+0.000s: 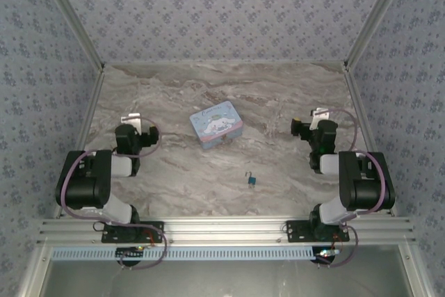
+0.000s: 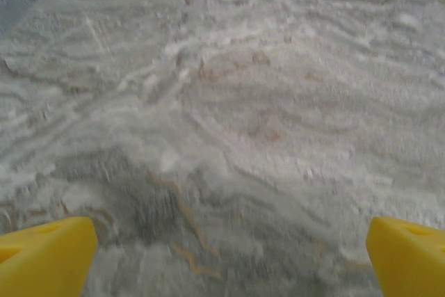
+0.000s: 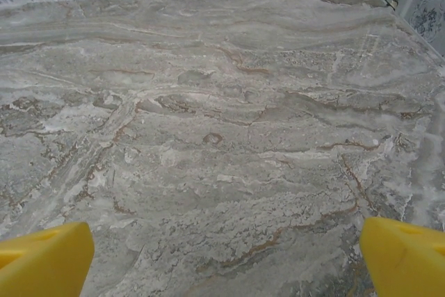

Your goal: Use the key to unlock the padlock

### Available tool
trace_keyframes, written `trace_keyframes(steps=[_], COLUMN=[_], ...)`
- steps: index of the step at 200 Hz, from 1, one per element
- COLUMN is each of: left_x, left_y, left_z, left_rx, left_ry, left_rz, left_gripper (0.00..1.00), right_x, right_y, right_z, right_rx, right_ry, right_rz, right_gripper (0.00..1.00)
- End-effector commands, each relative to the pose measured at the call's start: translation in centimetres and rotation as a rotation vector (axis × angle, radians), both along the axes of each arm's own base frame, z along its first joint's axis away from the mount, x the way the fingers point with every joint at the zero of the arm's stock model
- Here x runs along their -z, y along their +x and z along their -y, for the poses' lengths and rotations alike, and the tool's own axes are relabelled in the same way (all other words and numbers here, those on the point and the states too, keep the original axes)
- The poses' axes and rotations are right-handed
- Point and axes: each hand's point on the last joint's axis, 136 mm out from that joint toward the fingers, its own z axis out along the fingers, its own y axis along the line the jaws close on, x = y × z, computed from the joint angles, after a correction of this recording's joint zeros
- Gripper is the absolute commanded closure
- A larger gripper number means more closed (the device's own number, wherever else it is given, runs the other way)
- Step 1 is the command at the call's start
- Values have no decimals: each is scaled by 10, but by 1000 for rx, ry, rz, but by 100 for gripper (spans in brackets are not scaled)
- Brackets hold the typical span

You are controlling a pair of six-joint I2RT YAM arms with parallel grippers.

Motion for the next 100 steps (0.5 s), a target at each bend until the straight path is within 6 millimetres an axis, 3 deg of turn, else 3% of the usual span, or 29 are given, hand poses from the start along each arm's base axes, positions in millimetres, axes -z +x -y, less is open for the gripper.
trace_keyframes(steps=[1,100], left_x=[-17,-17], left_y=[12,12], left_z=[-1,-1], left_rx=[5,6], left_ry=[-22,-17], left_rz=[41,45], left_gripper=[0,0], right_x=[5,5], right_y=[1,1], right_z=[-1,-2], right_rx=[-6,-5], right_ry=[-35,-36], right_rz=[-26,-26], right_gripper=[0,0])
